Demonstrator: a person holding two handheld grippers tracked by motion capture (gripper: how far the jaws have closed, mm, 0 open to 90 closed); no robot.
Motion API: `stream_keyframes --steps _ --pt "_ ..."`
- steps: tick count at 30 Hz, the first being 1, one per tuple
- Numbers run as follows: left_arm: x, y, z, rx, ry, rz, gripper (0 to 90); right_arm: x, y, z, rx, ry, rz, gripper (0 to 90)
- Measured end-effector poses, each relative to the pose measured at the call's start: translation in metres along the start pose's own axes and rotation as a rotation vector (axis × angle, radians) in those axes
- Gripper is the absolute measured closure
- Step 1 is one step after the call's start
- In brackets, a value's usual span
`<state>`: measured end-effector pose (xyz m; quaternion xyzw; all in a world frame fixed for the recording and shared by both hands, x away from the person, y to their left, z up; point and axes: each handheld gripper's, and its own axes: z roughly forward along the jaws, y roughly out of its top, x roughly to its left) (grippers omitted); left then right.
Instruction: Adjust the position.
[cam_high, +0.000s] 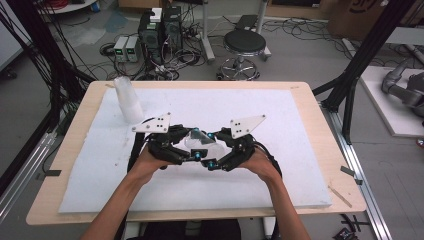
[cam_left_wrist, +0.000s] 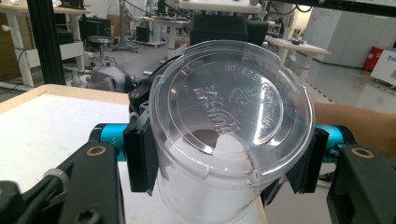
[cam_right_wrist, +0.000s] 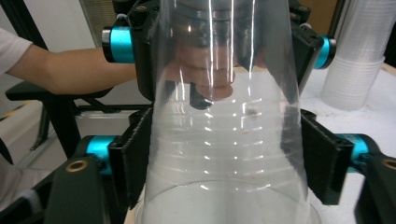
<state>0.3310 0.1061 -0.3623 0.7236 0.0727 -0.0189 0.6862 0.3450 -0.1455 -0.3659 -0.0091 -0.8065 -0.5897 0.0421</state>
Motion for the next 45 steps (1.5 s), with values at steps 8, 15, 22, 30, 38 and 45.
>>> stream_keyframes --steps 8,15,22,30,38,45 --pt "0.001 0.0 -0.001 0.007 -0.001 0.005 39.0 0.0 0.001 0.0 0.008 -0.008 -0.015 33.7" --pt "0.0 0.0 0.0 0.015 0.04 0.003 5.4 0.0 0.0 0.0 0.021 -0.023 -0.013 34.7" --pt "-0.002 0.001 -0.005 0.042 0.055 0.023 5.4 0.0 -0.001 0.0 0.035 -0.026 0.003 34.6" --pt "-0.002 0.02 -0.018 0.365 0.09 0.056 5.4 0.002 0.005 -0.003 0.178 -0.059 0.035 34.6" --pt "0.002 0.041 -0.014 0.688 0.097 0.058 8.7 0.005 0.024 0.008 0.482 -0.08 0.031 34.6" --pt "0.004 0.042 -0.005 0.86 0.064 0.08 8.8 0.005 0.037 0.025 0.701 -0.073 0.018 34.6"
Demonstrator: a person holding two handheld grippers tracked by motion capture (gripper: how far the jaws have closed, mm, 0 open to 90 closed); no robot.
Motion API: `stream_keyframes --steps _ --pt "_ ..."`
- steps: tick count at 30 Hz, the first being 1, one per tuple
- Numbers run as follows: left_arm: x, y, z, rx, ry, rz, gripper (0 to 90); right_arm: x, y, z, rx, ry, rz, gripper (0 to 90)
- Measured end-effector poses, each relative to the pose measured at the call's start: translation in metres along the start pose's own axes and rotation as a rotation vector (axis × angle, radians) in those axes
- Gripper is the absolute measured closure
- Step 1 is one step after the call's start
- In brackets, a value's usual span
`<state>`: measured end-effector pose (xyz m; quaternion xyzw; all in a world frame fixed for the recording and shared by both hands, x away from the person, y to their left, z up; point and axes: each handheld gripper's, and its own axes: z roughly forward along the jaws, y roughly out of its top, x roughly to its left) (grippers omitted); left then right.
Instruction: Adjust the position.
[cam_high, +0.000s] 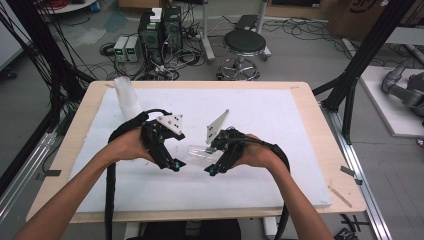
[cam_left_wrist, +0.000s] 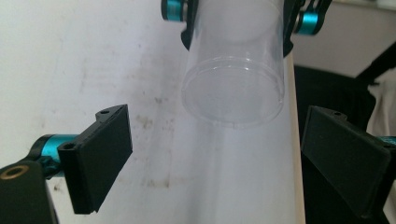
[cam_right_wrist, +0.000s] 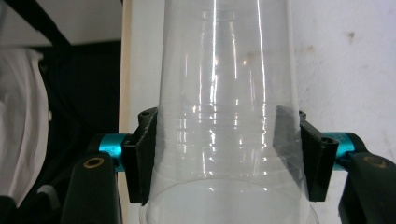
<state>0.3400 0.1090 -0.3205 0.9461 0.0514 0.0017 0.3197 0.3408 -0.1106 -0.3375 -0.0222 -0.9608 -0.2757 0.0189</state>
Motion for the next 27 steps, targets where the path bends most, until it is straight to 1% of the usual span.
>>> stream_keyframes --steps 1,2,3,5,10,13,15,16,17,18,20,23,24,25,27 --pt "0.0 0.001 0.001 0.031 0.001 0.016 8.8 0.0 0.002 0.001 0.031 0.003 0.003 34.5" --pt "-0.001 0.002 0.002 0.05 -0.001 0.021 8.9 0.0 0.004 0.002 0.056 0.002 -0.003 34.5" --pt "-0.001 0.003 0.004 0.055 -0.011 0.023 8.9 0.0 0.008 0.003 0.093 -0.001 -0.007 34.5" --pt "-0.001 0.003 0.005 0.055 -0.012 0.022 9.1 0.0 0.01 0.003 0.099 0.004 -0.001 34.5" --pt "0.001 0.003 0.008 0.054 -0.007 0.026 9.6 -0.001 0.01 0.002 0.095 0.001 -0.007 34.5" --pt "0.001 0.004 0.013 0.041 -0.015 0.02 10.7 -0.001 0.011 0.003 0.1 0.005 -0.009 34.5" --pt "0.002 0.005 0.02 0.048 -0.025 0.032 14.3 -0.001 0.011 0.003 0.1 0.004 -0.003 34.5" --pt "0.002 0.005 0.02 0.048 -0.025 0.032 14.7 -0.001 0.011 0.003 0.1 0.004 -0.003 34.5" --pt "0.002 0.006 0.023 0.06 -0.025 0.035 14.7 -0.002 0.011 0.003 0.101 0.005 -0.007 34.5" --pt "0.002 0.007 0.024 0.058 -0.021 0.031 16.2 -0.002 0.011 0.004 0.106 0.002 -0.001 34.5" --pt "0.004 0.008 0.025 0.051 -0.016 0.027 17.4 -0.002 0.011 0.005 0.106 0.006 -0.008 34.5" --pt "0.005 0.009 0.026 0.044 -0.026 0.026 20.0 -0.002 0.012 0.006 0.109 0.002 -0.008 34.5" --pt "0.004 0.009 0.026 0.043 -0.03 0.026 22.0 -0.002 0.012 0.005 0.11 0.005 -0.008 34.5" --pt "0.004 0.009 0.026 0.029 -0.034 0.017 25.7 -0.002 0.012 0.006 0.103 0.006 -0.01 34.5" --pt "0.004 0.008 0.026 0.029 -0.038 0.02 28.8 -0.002 0.012 0.006 0.1 0.005 -0.012 34.5"
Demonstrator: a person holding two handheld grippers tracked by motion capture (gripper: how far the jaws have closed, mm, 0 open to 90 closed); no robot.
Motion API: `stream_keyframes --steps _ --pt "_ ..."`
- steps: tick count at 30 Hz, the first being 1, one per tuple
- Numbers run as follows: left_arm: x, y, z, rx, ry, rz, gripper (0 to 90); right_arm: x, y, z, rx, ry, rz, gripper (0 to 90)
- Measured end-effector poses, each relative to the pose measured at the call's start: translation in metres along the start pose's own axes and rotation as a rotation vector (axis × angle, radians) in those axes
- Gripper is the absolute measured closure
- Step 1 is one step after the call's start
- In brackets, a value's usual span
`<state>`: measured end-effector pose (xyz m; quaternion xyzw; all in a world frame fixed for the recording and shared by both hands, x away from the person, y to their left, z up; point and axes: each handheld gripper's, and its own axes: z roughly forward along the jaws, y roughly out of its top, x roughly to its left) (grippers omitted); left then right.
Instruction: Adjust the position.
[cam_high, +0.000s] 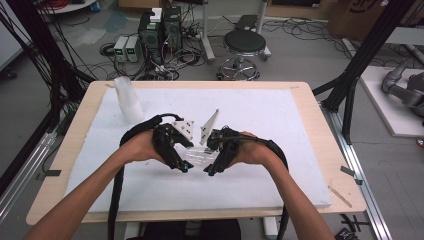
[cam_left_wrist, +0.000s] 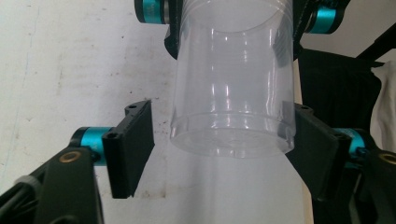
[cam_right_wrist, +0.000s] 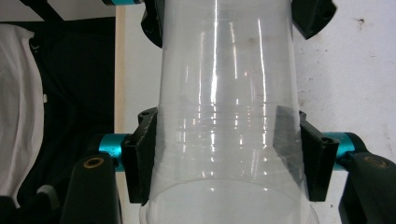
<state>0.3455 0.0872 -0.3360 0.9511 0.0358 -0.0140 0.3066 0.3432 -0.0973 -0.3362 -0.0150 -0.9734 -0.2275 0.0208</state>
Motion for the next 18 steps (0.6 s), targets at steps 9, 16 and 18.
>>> stream_keyframes --steps 9,16,18 --pt "-0.0001 -0.0016 0.0023 -0.017 -0.018 0.006 40.0 -0.0009 -0.0001 -0.0001 0.004 -0.006 0.001 34.7" --pt "0.0011 -0.0022 0.0033 -0.007 -0.023 0.01 42.0 -0.0016 -0.0001 0.0002 0.0 -0.003 -0.001 34.0" --pt "0.0008 -0.0022 0.003 -0.011 -0.026 0.009 42.1 -0.0018 0.0 0.0011 -0.002 0.001 0.0 28.3"
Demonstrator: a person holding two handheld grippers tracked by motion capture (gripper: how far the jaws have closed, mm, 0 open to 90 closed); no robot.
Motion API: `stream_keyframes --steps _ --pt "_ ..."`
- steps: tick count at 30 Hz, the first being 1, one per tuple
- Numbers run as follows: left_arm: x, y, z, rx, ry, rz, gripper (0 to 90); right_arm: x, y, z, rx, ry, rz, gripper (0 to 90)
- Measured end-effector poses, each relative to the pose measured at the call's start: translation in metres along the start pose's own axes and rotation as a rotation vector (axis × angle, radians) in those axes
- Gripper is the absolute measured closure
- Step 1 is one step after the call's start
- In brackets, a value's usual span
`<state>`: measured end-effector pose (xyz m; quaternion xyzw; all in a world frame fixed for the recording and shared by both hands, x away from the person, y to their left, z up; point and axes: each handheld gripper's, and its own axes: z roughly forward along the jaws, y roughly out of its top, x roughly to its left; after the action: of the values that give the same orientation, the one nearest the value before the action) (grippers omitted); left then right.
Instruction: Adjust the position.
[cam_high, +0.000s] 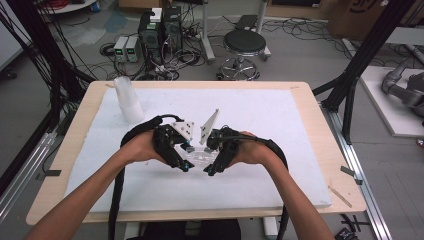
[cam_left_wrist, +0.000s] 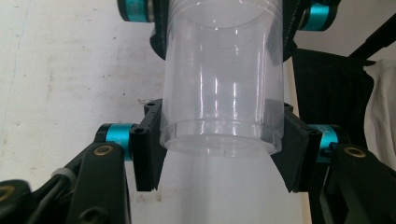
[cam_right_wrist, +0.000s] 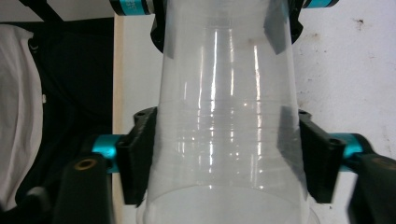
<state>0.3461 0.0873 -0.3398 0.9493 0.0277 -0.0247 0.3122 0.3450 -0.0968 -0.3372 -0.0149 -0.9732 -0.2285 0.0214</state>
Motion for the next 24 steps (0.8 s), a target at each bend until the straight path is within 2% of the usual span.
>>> stream_keyframes --steps 1,2,6,13,14,15,16,17,18,19,20,21,22,23,24 --pt "0.0 0.0 0.0 0.0 0.0 0.0 42.0 0.0 0.0 0.0 0.0 0.0 0.0 28.3" --pt "0.0 0.0 0.0 0.005 0.001 0.003 42.1 0.0 0.0 0.001 -0.019 -0.006 0.01 13.1" --pt "-0.001 0.0 -0.001 0.009 0.002 0.004 42.1 -0.002 -0.001 0.001 -0.047 -0.014 0.015 12.7" --pt "0.0 -0.003 0.001 0.005 -0.002 -0.01 42.1 -0.001 -0.001 0.0 -0.063 -0.014 0.003 12.7" --pt "0.0 -0.005 0.004 -0.002 -0.005 -0.023 42.1 -0.002 -0.002 -0.004 -0.1 -0.017 -0.002 12.7" --pt "0.001 -0.007 0.007 0.002 -0.002 -0.028 42.1 -0.002 -0.002 -0.004 -0.1 -0.017 -0.002 12.7" --pt "0.003 -0.012 0.01 0.004 0.005 -0.031 42.1 -0.002 -0.003 -0.009 -0.136 -0.024 0.007 12.7" --pt "0.003 -0.012 0.01 0.004 0.005 -0.031 42.1 -0.002 -0.003 -0.009 -0.136 -0.024 0.007 12.7" --pt "0.004 -0.016 0.011 -0.023 0.009 -0.04 42.1 -0.003 -0.006 -0.015 -0.174 -0.039 0.007 12.7" --pt "0.004 -0.018 0.012 -0.042 0.007 -0.05 42.1 -0.003 -0.006 -0.015 -0.174 -0.039 0.007 12.7" --pt "0.002 -0.023 0.012 -0.08 0.013 -0.061 42.1 -0.002 -0.01 -0.019 -0.208 -0.052 0.018 12.7" --pt "0.002 -0.023 0.012 -0.08 0.013 -0.061 42.1 -0.002 -0.01 -0.019 -0.208 -0.052 0.018 12.7" --pt "0.001 -0.028 0.012 -0.116 0.022 -0.063 42.1 -0.003 -0.016 -0.024 -0.263 -0.051 0.027 12.7" --pt "0.001 -0.028 0.012 -0.116 0.022 -0.063 42.1 -0.003 -0.016 -0.024 -0.263 -0.051 0.027 12.7" --pt "0.0 -0.035 0.014 -0.168 0.02 -0.085 42.1 -0.003 -0.023 -0.027 -0.311 -0.056 0.036 12.7"
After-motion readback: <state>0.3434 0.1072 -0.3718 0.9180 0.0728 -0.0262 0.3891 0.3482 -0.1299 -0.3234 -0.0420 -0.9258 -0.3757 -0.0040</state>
